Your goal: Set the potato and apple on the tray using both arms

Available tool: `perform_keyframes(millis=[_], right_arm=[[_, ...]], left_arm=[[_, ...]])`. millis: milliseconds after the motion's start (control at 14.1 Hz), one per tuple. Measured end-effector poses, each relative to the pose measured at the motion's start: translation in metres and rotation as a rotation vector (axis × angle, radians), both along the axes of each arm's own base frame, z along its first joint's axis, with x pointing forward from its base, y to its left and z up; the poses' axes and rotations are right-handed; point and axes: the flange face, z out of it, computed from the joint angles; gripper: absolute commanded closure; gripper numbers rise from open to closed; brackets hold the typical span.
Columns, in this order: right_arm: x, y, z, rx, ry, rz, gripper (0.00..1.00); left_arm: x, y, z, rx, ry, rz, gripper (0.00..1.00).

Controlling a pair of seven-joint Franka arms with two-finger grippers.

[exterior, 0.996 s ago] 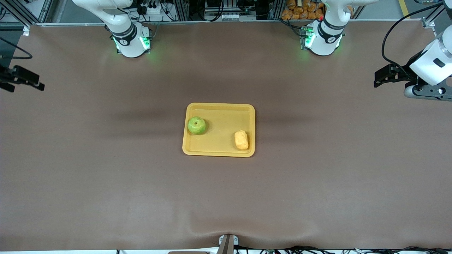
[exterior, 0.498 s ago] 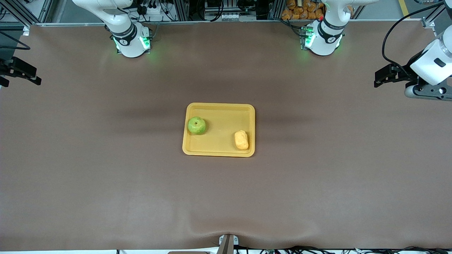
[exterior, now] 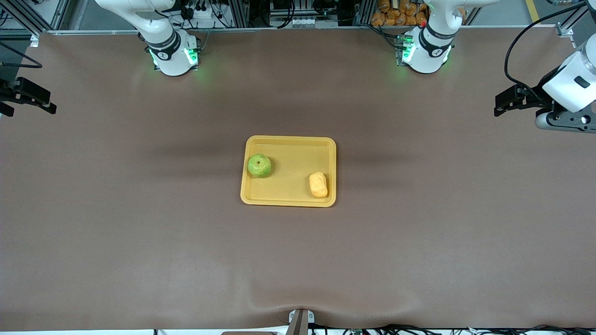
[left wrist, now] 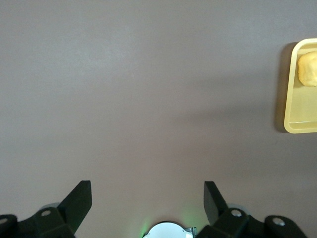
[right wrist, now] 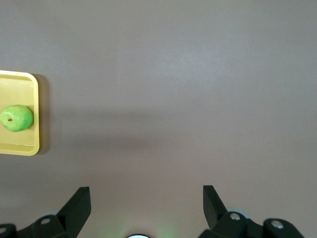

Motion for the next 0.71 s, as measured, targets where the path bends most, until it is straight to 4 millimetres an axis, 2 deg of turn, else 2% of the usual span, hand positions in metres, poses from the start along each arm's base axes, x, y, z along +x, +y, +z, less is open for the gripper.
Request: perform_keyframes(millis=[356, 711], right_arm=[[0.0007, 0.0091, 0.0061, -0.001, -0.012, 0.016, 0.0], [-0.0022, 0.0077, 0.0076, 0.0, 0.005, 0.01, 0.0]], left_arm=[[0.0004, 0.0014, 0.0002, 0.0, -0.003, 0.003, 0.0], [0.0005, 0.0017, 0.0002, 0.0, -0.003, 0.003, 0.0]])
